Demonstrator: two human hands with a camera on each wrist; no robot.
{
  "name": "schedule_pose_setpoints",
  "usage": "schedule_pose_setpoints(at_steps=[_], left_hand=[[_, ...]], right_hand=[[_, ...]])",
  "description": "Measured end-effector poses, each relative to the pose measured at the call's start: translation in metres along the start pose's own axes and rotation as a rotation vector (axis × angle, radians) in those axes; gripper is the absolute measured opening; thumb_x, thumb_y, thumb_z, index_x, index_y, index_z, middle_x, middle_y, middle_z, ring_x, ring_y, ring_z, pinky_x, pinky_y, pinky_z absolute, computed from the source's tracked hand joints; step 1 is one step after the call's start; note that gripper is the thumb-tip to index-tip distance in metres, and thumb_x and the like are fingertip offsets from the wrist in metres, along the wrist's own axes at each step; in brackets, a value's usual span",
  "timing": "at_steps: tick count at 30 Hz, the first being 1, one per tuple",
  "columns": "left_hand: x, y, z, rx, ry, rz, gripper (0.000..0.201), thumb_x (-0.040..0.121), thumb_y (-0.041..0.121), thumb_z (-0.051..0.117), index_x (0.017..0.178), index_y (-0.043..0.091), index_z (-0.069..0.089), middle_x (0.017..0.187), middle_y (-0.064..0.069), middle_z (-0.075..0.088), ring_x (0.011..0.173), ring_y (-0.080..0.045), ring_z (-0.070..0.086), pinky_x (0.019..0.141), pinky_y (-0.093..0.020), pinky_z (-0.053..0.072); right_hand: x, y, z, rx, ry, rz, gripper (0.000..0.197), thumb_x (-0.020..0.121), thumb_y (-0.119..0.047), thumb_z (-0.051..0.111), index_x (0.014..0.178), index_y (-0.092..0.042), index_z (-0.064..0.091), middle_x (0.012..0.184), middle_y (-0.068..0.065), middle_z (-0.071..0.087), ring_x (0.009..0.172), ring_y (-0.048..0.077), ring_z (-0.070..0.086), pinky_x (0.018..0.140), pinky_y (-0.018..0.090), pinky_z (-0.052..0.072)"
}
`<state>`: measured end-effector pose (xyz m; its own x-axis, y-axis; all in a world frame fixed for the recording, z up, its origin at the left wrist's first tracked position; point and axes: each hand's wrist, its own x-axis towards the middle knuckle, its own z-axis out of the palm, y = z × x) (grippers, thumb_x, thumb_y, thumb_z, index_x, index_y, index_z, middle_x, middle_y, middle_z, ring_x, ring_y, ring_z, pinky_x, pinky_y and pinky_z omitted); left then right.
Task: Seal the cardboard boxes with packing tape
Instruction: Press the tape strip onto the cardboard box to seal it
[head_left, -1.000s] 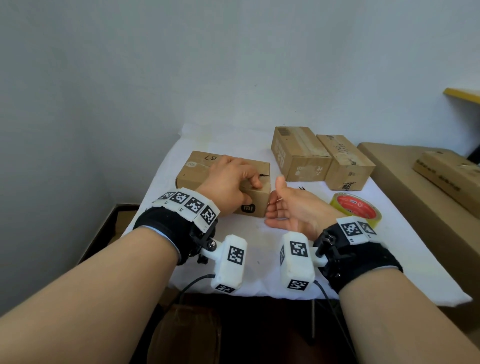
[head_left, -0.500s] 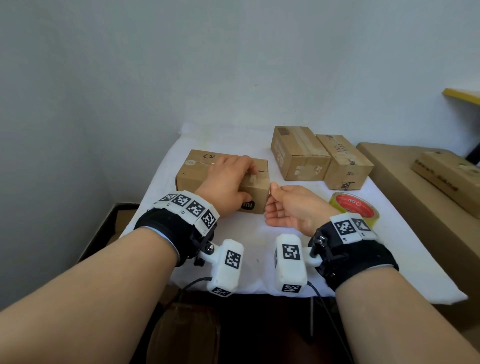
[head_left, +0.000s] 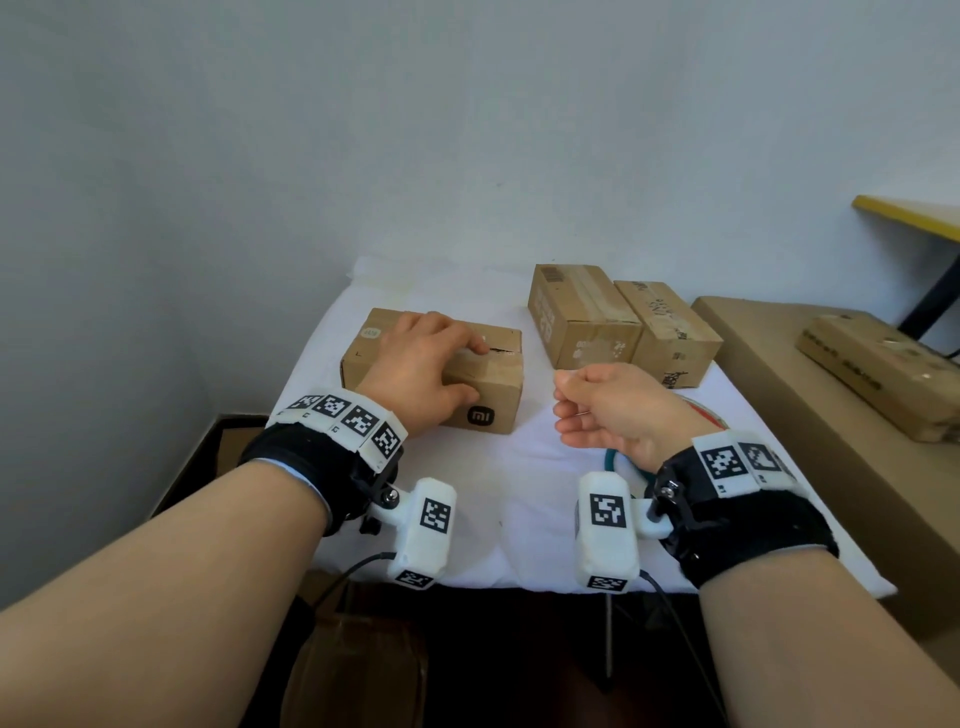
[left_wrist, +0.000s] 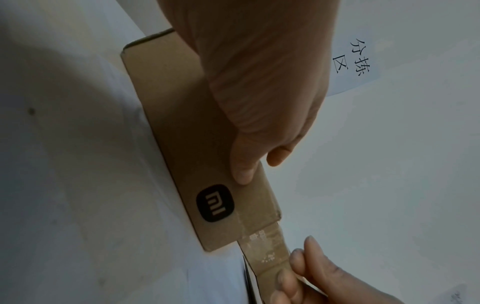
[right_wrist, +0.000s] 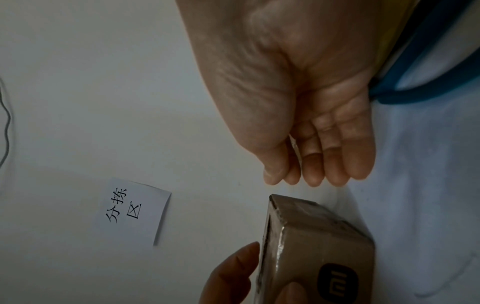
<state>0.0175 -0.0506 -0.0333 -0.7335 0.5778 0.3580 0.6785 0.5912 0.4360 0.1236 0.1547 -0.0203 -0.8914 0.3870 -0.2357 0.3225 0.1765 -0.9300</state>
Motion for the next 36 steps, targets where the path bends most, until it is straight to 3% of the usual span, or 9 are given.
schedule_pose_setpoints(at_steps=[6, 14, 19, 21, 25, 29, 32, 34, 36], left_hand=[[0.003, 0.005, 0.008, 0.130, -0.092, 0.031, 0.052, 0.087, 0.036, 0.071, 0.135, 0.046, 0.055, 0.137, 0.013, 0.045, 0.128, -0.017, 0.029, 0.105, -0.035, 0.019], [0.009, 0.014, 0.017, 0.346, -0.153, -0.028, 0.065, 0.093, 0.044, 0.061, 0.151, 0.045, 0.031, 0.148, 0.009, 0.031, 0.136, -0.024, 0.024, 0.110, -0.044, 0.022], [0.010, 0.018, 0.016, 0.315, -0.150, -0.041, 0.066, 0.089, 0.046, 0.064, 0.149, 0.042, 0.036, 0.144, 0.006, 0.033, 0.135, -0.025, 0.026, 0.113, -0.044, 0.020], [0.009, 0.020, 0.015, 0.291, -0.128, -0.044, 0.064, 0.089, 0.045, 0.064, 0.148, 0.041, 0.039, 0.143, 0.005, 0.035, 0.134, -0.024, 0.028, 0.113, -0.043, 0.020], [0.006, 0.024, 0.015, 0.245, -0.098, -0.050, 0.060, 0.089, 0.041, 0.065, 0.145, 0.039, 0.044, 0.142, 0.005, 0.038, 0.133, -0.025, 0.028, 0.112, -0.041, 0.020], [0.006, 0.029, 0.014, 0.235, -0.063, -0.065, 0.053, 0.089, 0.040, 0.065, 0.140, 0.037, 0.051, 0.142, 0.005, 0.038, 0.134, -0.027, 0.025, 0.112, -0.042, 0.020], [0.006, 0.033, 0.015, 0.216, -0.042, -0.075, 0.053, 0.088, 0.039, 0.066, 0.139, 0.036, 0.052, 0.141, 0.004, 0.039, 0.133, -0.028, 0.025, 0.111, -0.042, 0.019], [0.006, 0.038, 0.016, 0.196, -0.023, -0.069, 0.052, 0.088, 0.037, 0.066, 0.138, 0.037, 0.053, 0.141, 0.004, 0.040, 0.133, -0.028, 0.025, 0.112, -0.042, 0.017], [0.006, 0.042, 0.017, 0.179, -0.021, -0.058, 0.050, 0.087, 0.036, 0.067, 0.136, 0.037, 0.054, 0.141, 0.004, 0.040, 0.133, -0.028, 0.025, 0.112, -0.042, 0.017]], right_hand=[[-0.005, 0.000, -0.009, 0.005, 0.066, -0.022, 0.023, 0.102, -0.026, 0.061, 0.093, -0.005, 0.065, 0.081, 0.008, 0.065, 0.071, 0.019, 0.064, 0.073, 0.033, 0.060], [-0.007, 0.004, -0.030, 0.009, 0.223, -0.038, 0.024, 0.102, -0.025, 0.062, 0.089, -0.006, 0.064, 0.079, 0.008, 0.065, 0.065, 0.017, 0.063, 0.062, 0.027, 0.059], [-0.008, 0.006, -0.043, -0.027, 0.336, -0.066, 0.023, 0.102, -0.027, 0.060, 0.086, -0.010, 0.063, 0.079, 0.006, 0.065, 0.061, 0.014, 0.058, 0.054, 0.025, 0.050], [-0.007, 0.008, -0.051, -0.061, 0.390, -0.079, 0.025, 0.102, -0.027, 0.060, 0.083, -0.011, 0.062, 0.078, 0.006, 0.065, 0.061, 0.016, 0.054, 0.056, 0.027, 0.048], [-0.006, 0.015, -0.064, -0.278, 0.466, -0.086, 0.037, 0.098, -0.033, 0.062, 0.076, -0.002, 0.062, 0.072, 0.008, 0.057, 0.068, 0.025, 0.050, 0.070, 0.043, 0.050], [-0.013, 0.018, -0.071, -0.469, 0.477, -0.076, 0.044, 0.098, -0.031, 0.061, 0.060, -0.014, 0.047, 0.066, 0.005, 0.050, 0.075, 0.028, 0.050, 0.078, 0.040, 0.047], [-0.015, 0.019, -0.076, -0.618, 0.421, -0.005, 0.040, 0.096, -0.041, 0.063, 0.069, -0.014, 0.053, 0.073, 0.005, 0.056, 0.082, 0.029, 0.056, 0.073, 0.035, 0.044], [-0.013, 0.022, -0.076, -0.709, 0.360, 0.066, 0.036, 0.089, -0.047, 0.069, 0.085, -0.012, 0.061, 0.083, 0.005, 0.060, 0.088, 0.028, 0.060, 0.075, 0.033, 0.044], [-0.013, 0.025, -0.075, -0.852, 0.313, 0.126, 0.037, 0.085, -0.043, 0.073, 0.098, -0.010, 0.061, 0.083, 0.003, 0.057, 0.088, 0.026, 0.058, 0.075, 0.033, 0.044]])
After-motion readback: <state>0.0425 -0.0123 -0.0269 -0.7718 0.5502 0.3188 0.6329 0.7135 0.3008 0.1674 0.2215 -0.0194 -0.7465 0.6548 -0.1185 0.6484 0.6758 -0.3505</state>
